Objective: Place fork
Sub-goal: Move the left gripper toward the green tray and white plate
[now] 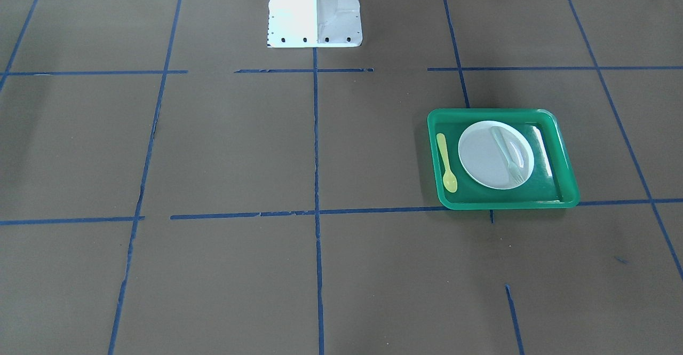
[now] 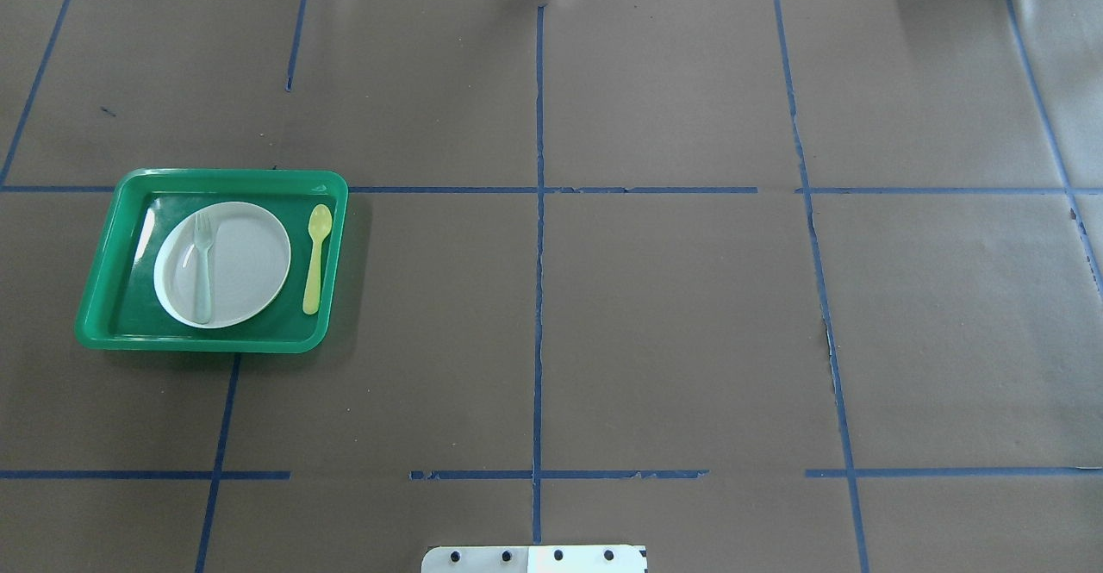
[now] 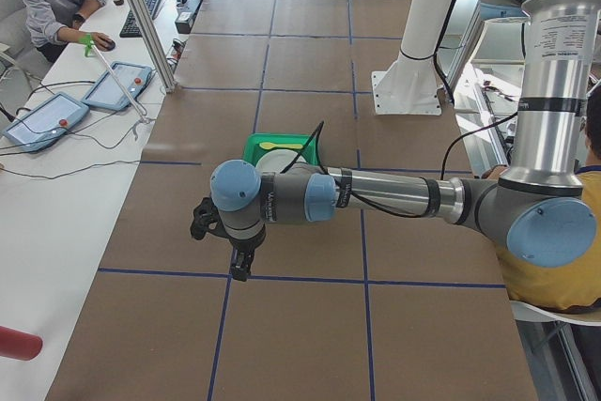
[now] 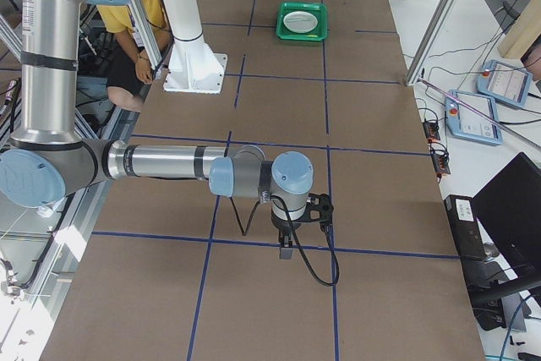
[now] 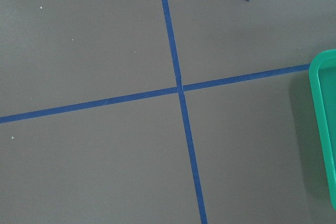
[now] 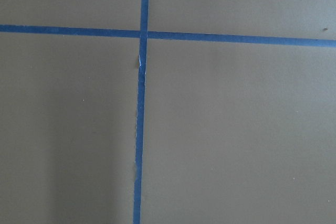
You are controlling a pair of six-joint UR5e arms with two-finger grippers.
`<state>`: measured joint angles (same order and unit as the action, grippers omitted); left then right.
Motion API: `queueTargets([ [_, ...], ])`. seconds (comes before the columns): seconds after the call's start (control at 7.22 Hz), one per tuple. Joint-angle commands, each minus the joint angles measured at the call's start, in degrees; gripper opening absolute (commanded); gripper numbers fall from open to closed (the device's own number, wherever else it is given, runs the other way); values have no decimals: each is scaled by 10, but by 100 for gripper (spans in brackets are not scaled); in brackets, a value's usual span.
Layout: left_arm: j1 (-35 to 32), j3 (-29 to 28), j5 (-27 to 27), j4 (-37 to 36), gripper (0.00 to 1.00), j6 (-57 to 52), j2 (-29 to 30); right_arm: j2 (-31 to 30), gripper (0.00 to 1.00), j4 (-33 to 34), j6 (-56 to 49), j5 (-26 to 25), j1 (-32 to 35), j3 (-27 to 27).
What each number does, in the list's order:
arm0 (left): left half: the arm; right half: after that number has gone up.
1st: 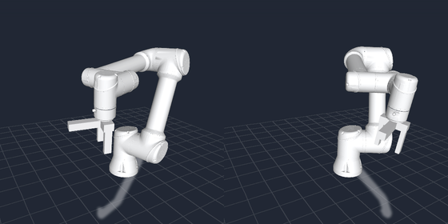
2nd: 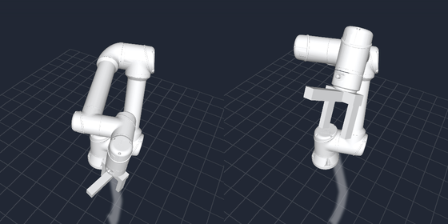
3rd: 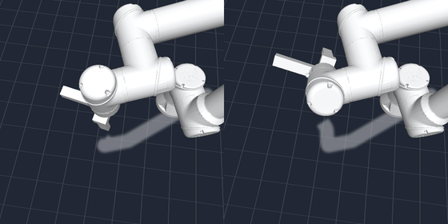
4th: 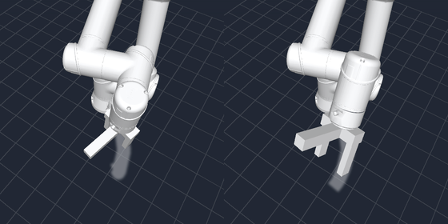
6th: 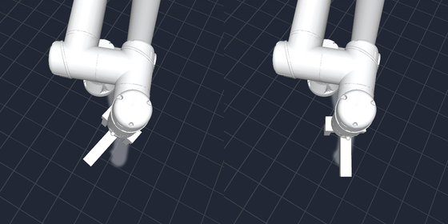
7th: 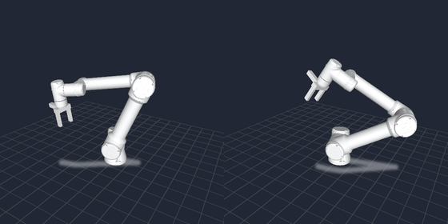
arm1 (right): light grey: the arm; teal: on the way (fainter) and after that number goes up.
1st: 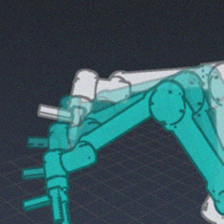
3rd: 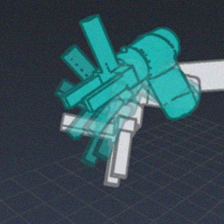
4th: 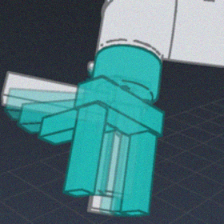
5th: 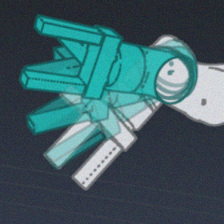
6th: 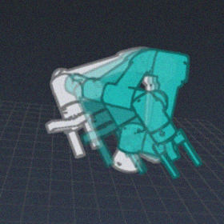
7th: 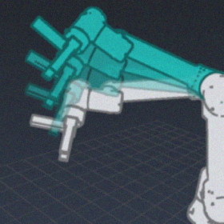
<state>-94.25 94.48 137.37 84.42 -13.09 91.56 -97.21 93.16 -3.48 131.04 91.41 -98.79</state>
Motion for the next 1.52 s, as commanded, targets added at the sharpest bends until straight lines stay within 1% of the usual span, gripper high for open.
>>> queueTargets([
  [0.0,0,-14,3,0,100,1,4,0,100,0,0,0,0,0],
  [0.55,0,-1,-3,7,100,-1,-5,0,100,0,0,0,0,0],
  [0.69,4,0,3,7,100,12,-4,0,100,0,0,0,0,0],
  [0.83,24,19,2,14,100,49,-4,0,100,0,0,0,0,0],
  [0.97,62,37,3,21,100,109,-2,0,100,0,0,0,0,0],
  [1.11,104,66,3,44,100,201,2,0,100,0,0,0,0,0],
  [1.25,147,82,-2,85,100,297,3,0,100,0,0,0,0,0],
  [1.38,187,80,-2,131,100,374,6,0,100,0,0,0,0,0],
])
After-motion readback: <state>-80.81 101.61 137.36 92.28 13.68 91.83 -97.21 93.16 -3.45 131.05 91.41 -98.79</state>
